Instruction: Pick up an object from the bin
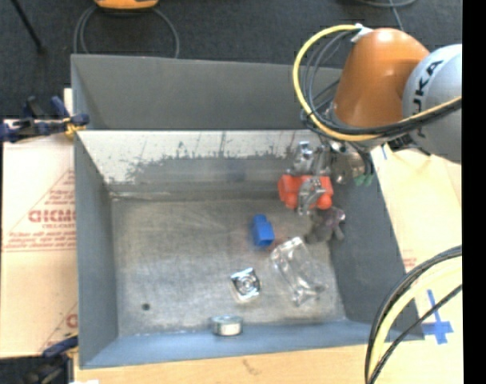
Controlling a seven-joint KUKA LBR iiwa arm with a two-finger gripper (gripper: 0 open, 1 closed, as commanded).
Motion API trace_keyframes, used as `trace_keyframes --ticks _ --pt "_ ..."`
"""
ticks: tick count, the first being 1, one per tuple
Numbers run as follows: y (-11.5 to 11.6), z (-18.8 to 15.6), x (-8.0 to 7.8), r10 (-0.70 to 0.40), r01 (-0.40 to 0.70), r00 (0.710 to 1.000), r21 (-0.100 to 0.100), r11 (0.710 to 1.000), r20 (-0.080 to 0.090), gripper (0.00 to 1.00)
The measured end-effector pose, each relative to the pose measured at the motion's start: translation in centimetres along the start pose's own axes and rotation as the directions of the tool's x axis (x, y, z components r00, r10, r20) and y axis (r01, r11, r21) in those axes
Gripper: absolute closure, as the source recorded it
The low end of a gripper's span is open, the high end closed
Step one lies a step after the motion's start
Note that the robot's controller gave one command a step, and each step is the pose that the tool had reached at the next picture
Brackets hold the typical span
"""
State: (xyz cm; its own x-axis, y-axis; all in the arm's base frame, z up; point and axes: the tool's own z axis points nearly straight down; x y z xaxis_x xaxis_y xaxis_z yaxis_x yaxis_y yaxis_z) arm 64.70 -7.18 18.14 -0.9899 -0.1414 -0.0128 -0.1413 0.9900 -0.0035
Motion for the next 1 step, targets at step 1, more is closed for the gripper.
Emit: trace_keyframes --ticks 1 --pt "0.48 -10.34 -0.24 -0.002 0.002 1.0 0.001 1.0 0.001 1.0"
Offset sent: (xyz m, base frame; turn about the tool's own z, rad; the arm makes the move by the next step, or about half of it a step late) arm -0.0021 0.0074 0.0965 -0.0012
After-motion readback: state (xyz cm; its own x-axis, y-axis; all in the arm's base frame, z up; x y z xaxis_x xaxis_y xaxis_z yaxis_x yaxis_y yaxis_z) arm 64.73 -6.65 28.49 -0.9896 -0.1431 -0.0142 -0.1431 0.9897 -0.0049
